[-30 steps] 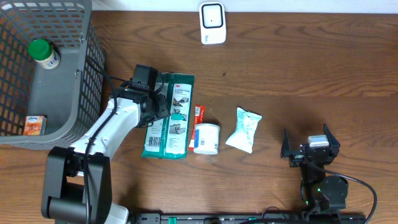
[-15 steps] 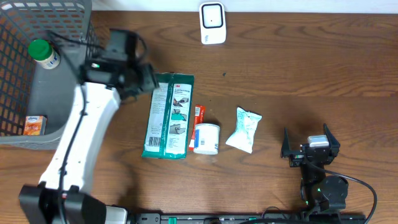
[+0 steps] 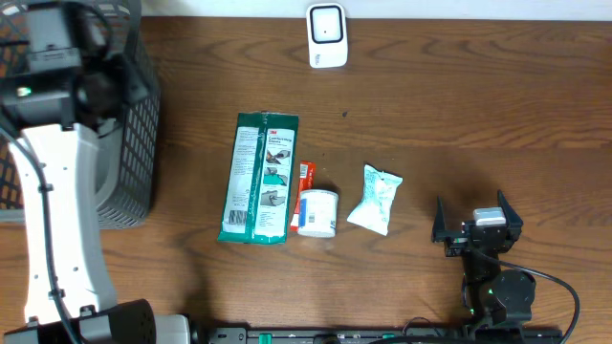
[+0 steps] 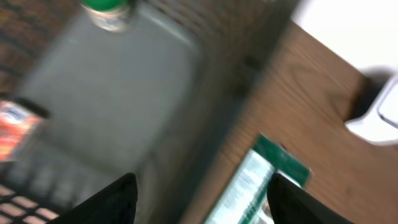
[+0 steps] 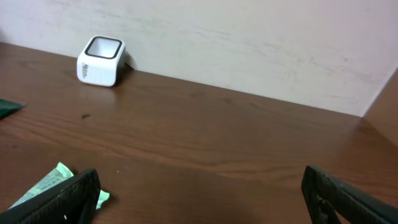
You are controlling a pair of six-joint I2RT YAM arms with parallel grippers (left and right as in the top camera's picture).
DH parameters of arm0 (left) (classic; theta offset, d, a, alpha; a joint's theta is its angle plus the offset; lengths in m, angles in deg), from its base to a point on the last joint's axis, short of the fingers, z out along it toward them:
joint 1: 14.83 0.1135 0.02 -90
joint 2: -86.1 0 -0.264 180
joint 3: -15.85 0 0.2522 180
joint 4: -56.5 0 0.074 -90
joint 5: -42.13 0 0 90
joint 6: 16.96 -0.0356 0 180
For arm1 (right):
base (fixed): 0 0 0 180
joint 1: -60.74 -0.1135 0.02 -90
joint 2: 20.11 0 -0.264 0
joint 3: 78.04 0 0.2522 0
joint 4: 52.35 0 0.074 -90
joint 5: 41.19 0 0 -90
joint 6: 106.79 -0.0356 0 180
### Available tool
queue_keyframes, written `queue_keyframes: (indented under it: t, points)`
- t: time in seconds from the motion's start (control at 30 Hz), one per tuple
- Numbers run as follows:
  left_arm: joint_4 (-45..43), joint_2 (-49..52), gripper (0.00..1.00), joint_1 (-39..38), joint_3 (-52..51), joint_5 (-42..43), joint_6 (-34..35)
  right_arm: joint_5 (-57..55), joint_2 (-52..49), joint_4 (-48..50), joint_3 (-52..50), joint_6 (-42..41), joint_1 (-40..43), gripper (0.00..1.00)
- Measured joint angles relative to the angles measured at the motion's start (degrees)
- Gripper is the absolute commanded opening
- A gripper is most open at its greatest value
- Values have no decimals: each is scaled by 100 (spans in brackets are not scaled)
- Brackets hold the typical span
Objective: Scan the item barcode
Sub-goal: 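Lay the glove package flat on the table left of the red box, then reach the left gripper into the basket and grasp the orange tissue pack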
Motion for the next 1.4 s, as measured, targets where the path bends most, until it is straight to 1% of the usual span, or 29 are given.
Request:
queue_keyframes:
  t: [0.1, 0.27, 0.53, 0.83, 1.0, 1.2, 1.4]
  points:
    - [-98, 7, 68, 481, 0, -260, 0, 0, 0, -2, 0, 0, 0, 99]
    - [-61, 162, 68, 1165, 0, -459, -2, 0, 0, 0, 0, 0, 0, 99]
    - [-33, 789, 68, 1781, -72, -955, -4, 0, 2, -2, 0, 0, 0, 99]
    - [264, 2046, 68, 1899, -160, -1427, 0, 0, 2, 0, 0, 0, 0, 99]
    - [275, 2503, 69, 1899, -162, -1707, 0, 0, 0, 0, 0, 0, 0, 99]
    - [157, 2732, 69, 1899, -173, -2057, -2, 0, 2, 0, 0, -2, 0, 99]
    - [-365, 2734, 69, 1904, -632, -2199, -2, 0, 2, -2, 0, 0, 0, 99]
